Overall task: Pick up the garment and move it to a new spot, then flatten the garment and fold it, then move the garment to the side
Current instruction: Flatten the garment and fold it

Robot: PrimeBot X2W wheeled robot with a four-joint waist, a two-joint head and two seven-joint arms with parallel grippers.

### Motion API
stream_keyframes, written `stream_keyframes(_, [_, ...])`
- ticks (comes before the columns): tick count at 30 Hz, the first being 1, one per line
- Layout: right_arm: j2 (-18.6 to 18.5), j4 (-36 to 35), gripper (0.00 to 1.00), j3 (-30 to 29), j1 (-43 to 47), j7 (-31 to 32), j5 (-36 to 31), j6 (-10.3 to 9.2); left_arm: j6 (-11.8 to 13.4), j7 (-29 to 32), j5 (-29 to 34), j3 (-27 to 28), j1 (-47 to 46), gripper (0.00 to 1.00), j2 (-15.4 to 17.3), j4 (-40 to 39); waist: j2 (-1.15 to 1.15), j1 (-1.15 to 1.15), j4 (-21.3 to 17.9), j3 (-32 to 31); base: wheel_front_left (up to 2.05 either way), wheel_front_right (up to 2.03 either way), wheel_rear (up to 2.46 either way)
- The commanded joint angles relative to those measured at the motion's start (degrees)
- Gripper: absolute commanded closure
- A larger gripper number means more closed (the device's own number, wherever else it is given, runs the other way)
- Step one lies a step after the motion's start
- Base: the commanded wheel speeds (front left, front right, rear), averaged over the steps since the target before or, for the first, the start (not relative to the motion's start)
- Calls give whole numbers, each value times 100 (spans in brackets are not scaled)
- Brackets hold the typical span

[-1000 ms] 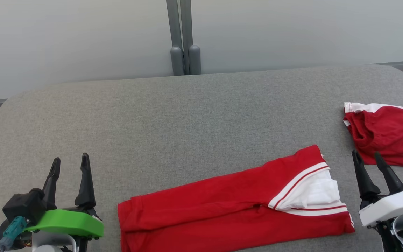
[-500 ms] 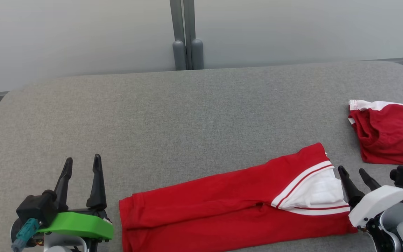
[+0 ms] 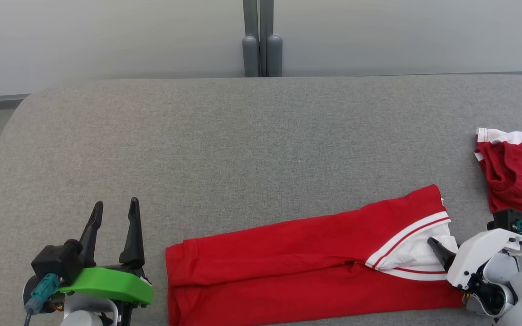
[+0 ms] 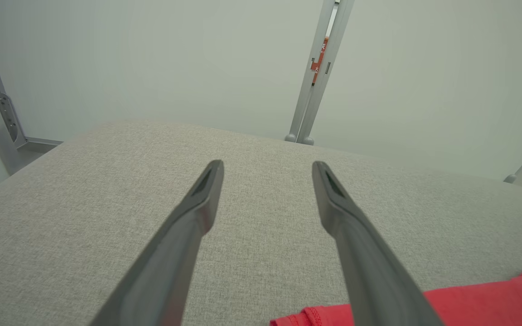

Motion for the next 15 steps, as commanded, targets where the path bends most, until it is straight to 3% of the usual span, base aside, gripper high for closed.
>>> stream_keyframes(1, [112,181,0,113,-3,288,-1,-8,-36,-24,-47,-3,-127,0,-5,27,0,0,17,53,0,0,0])
stream_keyframes(7, [338,290,0,579,-73,1407,167,19,-57,-24,-46,-51,-197,0,-35,110,0,0,20,92,0,0,0])
stream_keyframes(10, [299,137,0,680,-138,1518,208,27,-73,-24,-62,-64,-226,0,-42,163,0,0,24,80,0,0,0])
stream_keyframes(11, [283,66,19,704,-152,1484,221,28,-80,-24,-66,-70,-235,0,-48,181,0,0,28,70,0,0,0])
stream_keyframes(12, [266,12,52,708,-158,1408,230,28,-86,-25,-67,-73,-232,0,-51,195,0,0,32,59,0,0,0])
stream_keyframes(13, [233,-51,73,704,-170,1305,242,28,-89,-25,-76,-72,-223,0,-53,211,0,0,34,52,0,0,0])
stream_keyframes(14, [195,-82,100,691,-172,1216,233,27,-90,-24,-81,-70,-217,0,-54,227,0,0,34,48,0,0,0])
stream_keyframes(15, [137,-107,100,667,-191,1095,211,24,-89,-24,-83,-69,-210,0,-57,237,0,0,33,43,0,0,0])
